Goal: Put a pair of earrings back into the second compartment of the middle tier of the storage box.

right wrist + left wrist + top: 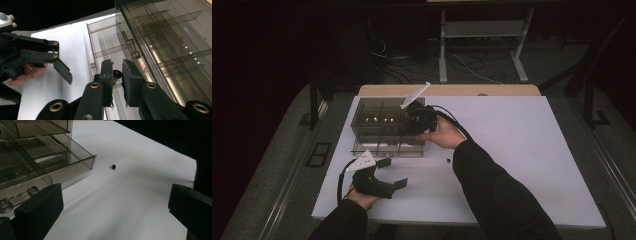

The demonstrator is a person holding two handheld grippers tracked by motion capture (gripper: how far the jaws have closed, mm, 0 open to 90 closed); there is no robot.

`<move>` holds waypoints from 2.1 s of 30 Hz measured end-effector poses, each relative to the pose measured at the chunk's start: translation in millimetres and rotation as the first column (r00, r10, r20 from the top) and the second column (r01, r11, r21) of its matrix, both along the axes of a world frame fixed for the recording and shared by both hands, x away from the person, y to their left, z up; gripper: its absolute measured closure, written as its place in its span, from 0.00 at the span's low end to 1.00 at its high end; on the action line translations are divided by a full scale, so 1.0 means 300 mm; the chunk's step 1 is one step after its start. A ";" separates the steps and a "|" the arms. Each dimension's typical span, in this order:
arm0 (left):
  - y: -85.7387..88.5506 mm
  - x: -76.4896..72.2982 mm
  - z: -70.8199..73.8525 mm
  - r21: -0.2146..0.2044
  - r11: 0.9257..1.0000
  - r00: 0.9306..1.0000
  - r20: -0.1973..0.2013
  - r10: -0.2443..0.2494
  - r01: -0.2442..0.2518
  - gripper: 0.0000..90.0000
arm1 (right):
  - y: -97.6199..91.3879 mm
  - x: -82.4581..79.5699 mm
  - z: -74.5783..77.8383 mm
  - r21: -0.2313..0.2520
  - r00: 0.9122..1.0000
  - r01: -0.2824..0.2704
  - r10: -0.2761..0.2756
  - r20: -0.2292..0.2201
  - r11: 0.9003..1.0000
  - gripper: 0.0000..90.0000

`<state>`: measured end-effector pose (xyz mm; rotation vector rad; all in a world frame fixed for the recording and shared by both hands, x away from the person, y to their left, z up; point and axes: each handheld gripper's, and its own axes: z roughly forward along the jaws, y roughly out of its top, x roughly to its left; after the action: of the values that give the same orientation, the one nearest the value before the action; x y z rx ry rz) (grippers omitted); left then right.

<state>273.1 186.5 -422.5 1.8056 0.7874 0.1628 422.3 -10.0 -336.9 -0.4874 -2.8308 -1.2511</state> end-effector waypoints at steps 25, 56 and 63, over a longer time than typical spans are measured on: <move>0.004 0.004 0.000 -0.001 1.000 1.000 -0.003 -0.006 0.006 0.00 | 0.144 0.042 -0.117 -0.052 0.999 -0.040 0.039 -0.034 0.998 0.87; 0.001 0.006 -0.002 0.011 1.000 1.000 -0.003 -0.013 0.013 0.00 | 0.013 -0.019 -0.017 -0.043 1.000 0.018 -0.017 0.007 0.999 0.53; 0.000 0.006 -0.004 0.009 1.000 1.000 -0.007 -0.013 0.013 0.00 | -0.067 -0.034 0.005 -0.040 0.999 0.053 -0.053 0.006 0.998 0.22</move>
<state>274.9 186.4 -423.6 1.8204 0.7802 0.1522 412.1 -30.2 -335.6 -0.5651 -2.8706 -1.2073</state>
